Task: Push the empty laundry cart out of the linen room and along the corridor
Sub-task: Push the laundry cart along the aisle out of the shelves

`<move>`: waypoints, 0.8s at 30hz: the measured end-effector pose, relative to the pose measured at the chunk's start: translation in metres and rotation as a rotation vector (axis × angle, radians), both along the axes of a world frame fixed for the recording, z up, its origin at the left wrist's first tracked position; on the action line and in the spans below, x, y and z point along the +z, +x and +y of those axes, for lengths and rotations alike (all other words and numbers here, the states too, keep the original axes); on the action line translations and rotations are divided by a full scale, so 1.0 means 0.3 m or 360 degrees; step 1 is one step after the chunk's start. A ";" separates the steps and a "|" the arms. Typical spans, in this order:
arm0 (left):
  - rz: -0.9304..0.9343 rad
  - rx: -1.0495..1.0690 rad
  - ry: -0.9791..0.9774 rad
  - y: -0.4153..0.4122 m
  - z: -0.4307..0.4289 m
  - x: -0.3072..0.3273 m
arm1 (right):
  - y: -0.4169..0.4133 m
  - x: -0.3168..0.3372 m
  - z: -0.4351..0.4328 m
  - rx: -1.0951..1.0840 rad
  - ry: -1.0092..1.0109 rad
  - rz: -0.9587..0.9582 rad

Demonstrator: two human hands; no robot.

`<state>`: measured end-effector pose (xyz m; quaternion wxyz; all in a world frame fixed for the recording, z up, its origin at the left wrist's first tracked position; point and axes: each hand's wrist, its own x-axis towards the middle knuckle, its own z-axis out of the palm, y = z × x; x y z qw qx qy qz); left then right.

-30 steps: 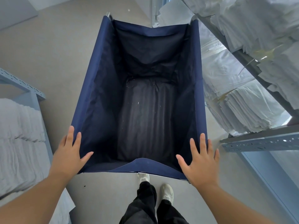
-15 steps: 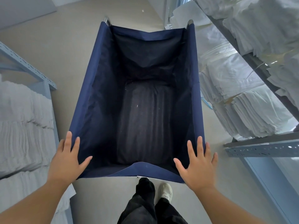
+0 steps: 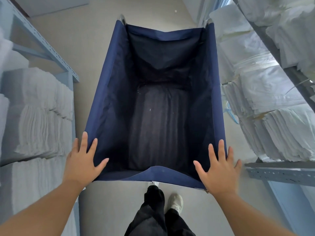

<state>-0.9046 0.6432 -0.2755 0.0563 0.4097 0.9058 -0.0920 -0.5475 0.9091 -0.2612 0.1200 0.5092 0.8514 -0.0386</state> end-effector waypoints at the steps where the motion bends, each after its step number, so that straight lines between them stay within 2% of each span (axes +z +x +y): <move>1: -0.0001 0.0004 -0.0008 0.000 0.003 0.004 | -0.005 0.000 0.007 0.0003 0.0007 -0.0019; 9: -0.0039 0.0015 -0.0026 -0.018 0.044 0.019 | -0.051 0.001 0.062 0.0082 0.0090 -0.0105; 24: -0.0079 0.0049 -0.0140 -0.113 0.191 0.041 | -0.115 0.012 0.206 0.0213 0.0066 -0.0044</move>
